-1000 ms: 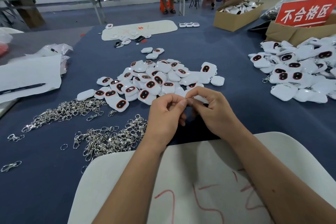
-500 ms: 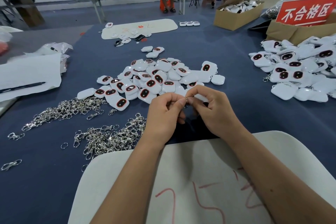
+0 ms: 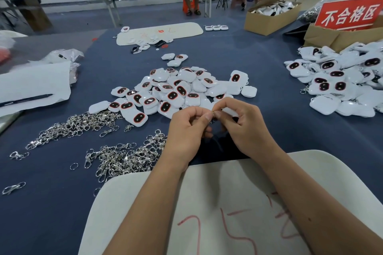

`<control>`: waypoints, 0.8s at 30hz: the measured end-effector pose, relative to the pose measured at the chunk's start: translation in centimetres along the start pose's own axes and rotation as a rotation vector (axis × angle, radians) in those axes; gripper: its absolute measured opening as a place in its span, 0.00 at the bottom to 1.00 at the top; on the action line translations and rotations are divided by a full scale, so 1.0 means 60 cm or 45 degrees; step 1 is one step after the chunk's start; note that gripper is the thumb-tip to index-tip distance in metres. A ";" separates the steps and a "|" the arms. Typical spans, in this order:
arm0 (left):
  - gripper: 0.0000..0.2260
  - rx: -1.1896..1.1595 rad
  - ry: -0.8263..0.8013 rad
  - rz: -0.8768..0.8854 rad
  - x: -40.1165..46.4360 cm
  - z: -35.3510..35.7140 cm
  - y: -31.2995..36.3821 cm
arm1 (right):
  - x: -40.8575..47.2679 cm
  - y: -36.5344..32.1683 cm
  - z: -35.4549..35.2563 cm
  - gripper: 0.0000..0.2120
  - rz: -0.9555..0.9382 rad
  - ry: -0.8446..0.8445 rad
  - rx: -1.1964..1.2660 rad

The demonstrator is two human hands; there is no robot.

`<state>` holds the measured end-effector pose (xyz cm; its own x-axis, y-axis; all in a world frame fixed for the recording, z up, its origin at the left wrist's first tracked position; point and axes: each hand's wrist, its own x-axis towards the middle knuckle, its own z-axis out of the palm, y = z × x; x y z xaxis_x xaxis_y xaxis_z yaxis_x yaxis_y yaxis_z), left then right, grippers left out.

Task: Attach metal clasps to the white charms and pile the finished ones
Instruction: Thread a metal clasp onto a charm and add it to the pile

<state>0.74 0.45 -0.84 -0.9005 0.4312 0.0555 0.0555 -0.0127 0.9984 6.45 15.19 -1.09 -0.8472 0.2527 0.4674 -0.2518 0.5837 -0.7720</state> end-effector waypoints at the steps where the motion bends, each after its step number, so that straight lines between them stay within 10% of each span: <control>1: 0.05 0.007 0.000 0.001 0.000 0.000 0.001 | 0.000 0.000 0.000 0.08 -0.004 0.004 -0.003; 24: 0.05 0.465 0.192 0.425 -0.005 0.008 0.004 | -0.001 0.000 -0.001 0.06 0.163 -0.100 0.068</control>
<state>1.23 0.76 -0.65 -0.8589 0.3221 0.3982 0.4729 0.2001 0.8581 6.50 15.21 -1.08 -0.9074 0.2597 0.3303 -0.1624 0.5082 -0.8458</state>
